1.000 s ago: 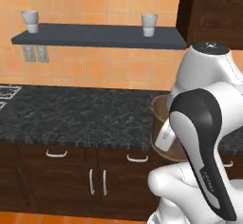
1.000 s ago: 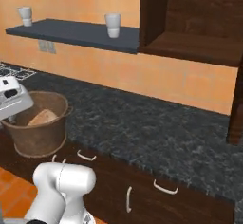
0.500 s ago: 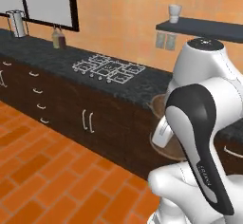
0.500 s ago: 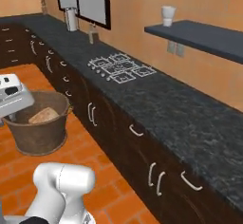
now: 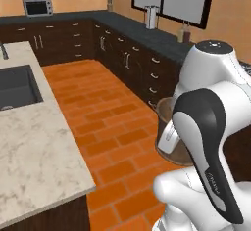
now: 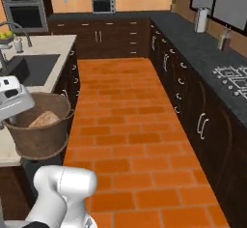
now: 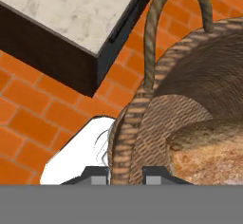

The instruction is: Open the cabinet, pick up the bread from the cabinet and place it in the basket. Then move the basket to the dining counter.

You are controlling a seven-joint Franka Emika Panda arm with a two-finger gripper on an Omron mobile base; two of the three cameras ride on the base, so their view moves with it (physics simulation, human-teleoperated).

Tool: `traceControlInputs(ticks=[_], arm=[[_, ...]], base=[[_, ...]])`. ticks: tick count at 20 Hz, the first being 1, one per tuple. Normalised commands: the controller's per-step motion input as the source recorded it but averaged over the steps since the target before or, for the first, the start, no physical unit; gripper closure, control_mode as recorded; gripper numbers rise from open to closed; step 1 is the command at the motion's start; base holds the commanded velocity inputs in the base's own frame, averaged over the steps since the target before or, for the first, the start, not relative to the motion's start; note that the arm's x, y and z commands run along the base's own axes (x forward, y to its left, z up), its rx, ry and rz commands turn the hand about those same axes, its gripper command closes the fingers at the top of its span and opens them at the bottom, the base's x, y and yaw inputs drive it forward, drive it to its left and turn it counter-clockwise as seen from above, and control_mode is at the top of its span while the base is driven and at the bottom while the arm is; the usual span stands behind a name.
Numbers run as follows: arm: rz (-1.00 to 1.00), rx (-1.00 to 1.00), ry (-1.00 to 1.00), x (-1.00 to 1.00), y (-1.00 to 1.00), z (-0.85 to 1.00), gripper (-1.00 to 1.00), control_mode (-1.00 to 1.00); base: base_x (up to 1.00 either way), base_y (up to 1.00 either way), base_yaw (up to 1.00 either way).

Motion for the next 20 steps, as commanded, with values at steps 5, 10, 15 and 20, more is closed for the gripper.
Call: traceControlInputs(ticks=[5,10,15,20], arm=[[0.00,0.00,0.00,0.00,0.00,0.00,1.00,1.00],[0.00,0.00,0.00,0.00,0.00,0.00,1.00,1.00],[0.00,0.00,0.00,0.00,0.00,0.00,1.00,1.00],[0.00,0.00,0.00,0.00,0.00,0.00,1.00,1.00]], base=[[-0.70,0.68,0.57],[0.00,0.77,0.13],[0.07,0.99,-0.06],[0.21,0.94,-0.10]])
